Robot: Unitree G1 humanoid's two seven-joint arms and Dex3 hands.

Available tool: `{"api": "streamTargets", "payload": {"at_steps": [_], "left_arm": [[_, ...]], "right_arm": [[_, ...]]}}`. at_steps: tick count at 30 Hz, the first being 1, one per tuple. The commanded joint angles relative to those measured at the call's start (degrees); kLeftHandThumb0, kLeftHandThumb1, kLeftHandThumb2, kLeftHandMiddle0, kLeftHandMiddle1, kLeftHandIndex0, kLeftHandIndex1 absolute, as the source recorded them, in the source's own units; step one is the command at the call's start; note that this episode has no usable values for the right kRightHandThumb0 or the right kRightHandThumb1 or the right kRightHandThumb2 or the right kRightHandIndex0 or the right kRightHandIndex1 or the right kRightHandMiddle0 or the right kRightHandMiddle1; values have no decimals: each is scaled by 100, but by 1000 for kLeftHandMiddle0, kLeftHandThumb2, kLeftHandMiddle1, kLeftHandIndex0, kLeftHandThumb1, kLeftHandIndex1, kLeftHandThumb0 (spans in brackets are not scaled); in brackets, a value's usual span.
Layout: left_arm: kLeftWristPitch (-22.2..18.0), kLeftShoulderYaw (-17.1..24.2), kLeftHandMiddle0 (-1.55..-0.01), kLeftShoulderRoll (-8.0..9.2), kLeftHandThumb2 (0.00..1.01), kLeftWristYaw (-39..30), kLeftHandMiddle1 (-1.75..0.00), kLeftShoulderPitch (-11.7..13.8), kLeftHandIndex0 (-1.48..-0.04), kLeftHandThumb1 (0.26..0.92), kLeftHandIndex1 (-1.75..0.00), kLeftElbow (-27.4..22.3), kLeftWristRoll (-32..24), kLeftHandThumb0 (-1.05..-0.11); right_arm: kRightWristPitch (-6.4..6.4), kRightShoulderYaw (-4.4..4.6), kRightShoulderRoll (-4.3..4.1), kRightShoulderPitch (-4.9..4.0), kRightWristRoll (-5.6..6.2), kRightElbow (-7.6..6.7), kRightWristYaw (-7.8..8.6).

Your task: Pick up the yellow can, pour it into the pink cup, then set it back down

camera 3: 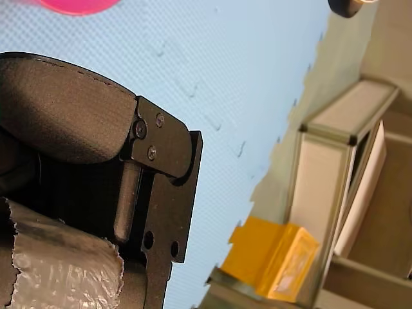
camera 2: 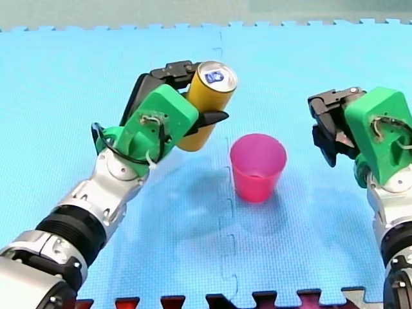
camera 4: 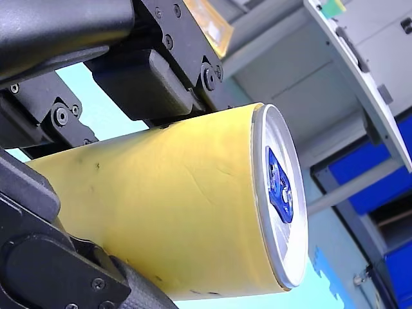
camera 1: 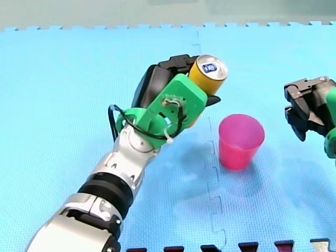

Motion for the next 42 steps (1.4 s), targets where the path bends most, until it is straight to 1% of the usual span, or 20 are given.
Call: {"api": "streamTargets", "payload": {"at_steps": [1, 3, 5, 9, 11, 13, 16, 19, 21, 23, 26, 28, 32, 33, 34, 36, 38, 39, 41, 42], "left_arm": [[22, -79, -1303, 4, 2, 77, 0, -46, -1191, 805, 0, -87, 89, -414], [53, -150, -1303, 21, 2, 106, 0, -41, -1189, 806, 0, -121, 175, -416], [80, -188, -1304, 23, 3, 115, 0, -47, -1188, 809, 0, -134, 221, -419], [120, -206, -1306, 8, 3, 112, -2, -81, -1186, 812, 0, -115, 229, -423], [116, -229, -1308, -1, 2, 134, -2, -81, -1186, 813, 0, -116, 257, -425], [65, -336, -1312, 33, 2, 224, -4, -79, -1187, 814, -1, -109, 395, -427], [-79, -677, -1317, 172, 1, 574, -6, -76, -1188, 813, -1, -80, 851, -430], [-14, -1063, -1325, 281, 0, 1070, -9, -103, -1189, 812, -1, -28, 1389, -433], [54, -1241, -1338, 309, 1, 1344, -15, -117, -1189, 812, -1, 10, 1637, -440], [85, -1391, -1355, 337, 4, 1604, -22, -122, -1193, 821, -2, 75, 1844, -474], [101, -1590, -1392, 380, 9, 2026, -41, -133, -1196, 841, -4, 196, 2108, -520], [141, -1699, -1398, 391, 11, 2230, -46, -154, -1199, 852, -5, 246, 2237, -522], [192, -1954, -1392, 437, 10, 2480, -52, -198, -1195, 864, -2, 300, 2491, -514], [194, -2004, -1392, 446, 10, 2521, -54, -207, -1190, 867, -1, 311, 2535, -510], [193, -2054, -1391, 456, 10, 2577, -58, -214, -1182, 870, 0, 320, 2582, -505], [191, -2140, -1386, 469, 10, 2685, -64, -227, -1168, 878, 0, 336, 2663, -498], [202, -2217, -1379, 484, 9, 2775, -76, -240, -1165, 883, -1, 349, 2730, -489], [213, -2258, -1298, 493, 5, 2822, -238, -245, -1167, 887, -3, 352, 2767, -485], [233, -2309, -938, 506, 4, 2876, -934, -254, -1168, 889, -4, 358, 2811, -479], [248, -2324, -869, 509, 3, 2880, -1071, -259, -1168, 891, -4, 362, 2819, -478]], "right_arm": [[-63, -22, 3, 22, 29, -13, 21], [-102, -60, 18, 37, 86, -26, 84], [-116, -132, 37, 40, 185, -34, 192], [-100, -259, 58, 31, 353, -31, 429], [-60, -271, 36, 19, 373, -30, 514], [2, -241, 1, 2, 334, -29, 542], [139, -148, -32, -23, 217, -31, 424], [225, -123, 12, -21, 175, -45, 207], [260, -151, 50, -20, 207, -53, 125], [305, -190, 77, -30, 260, -57, 107], [370, -191, 93, -42, 274, -60, 73], [402, -187, 102, -51, 273, -61, 48], [440, -212, 130, -74, 295, -51, 28], [435, -200, 131, -78, 276, -49, -4], [423, -151, 123, -82, 213, -47, -85], [395, -33, 104, -85, 55, -48, -311], [391, 37, 103, -85, -40, -49, -454], [401, 67, 105, -84, -77, -49, -519], [445, 121, 109, -96, -146, -46, -641], [466, 151, 110, -105, -182, -44, -699]]}}
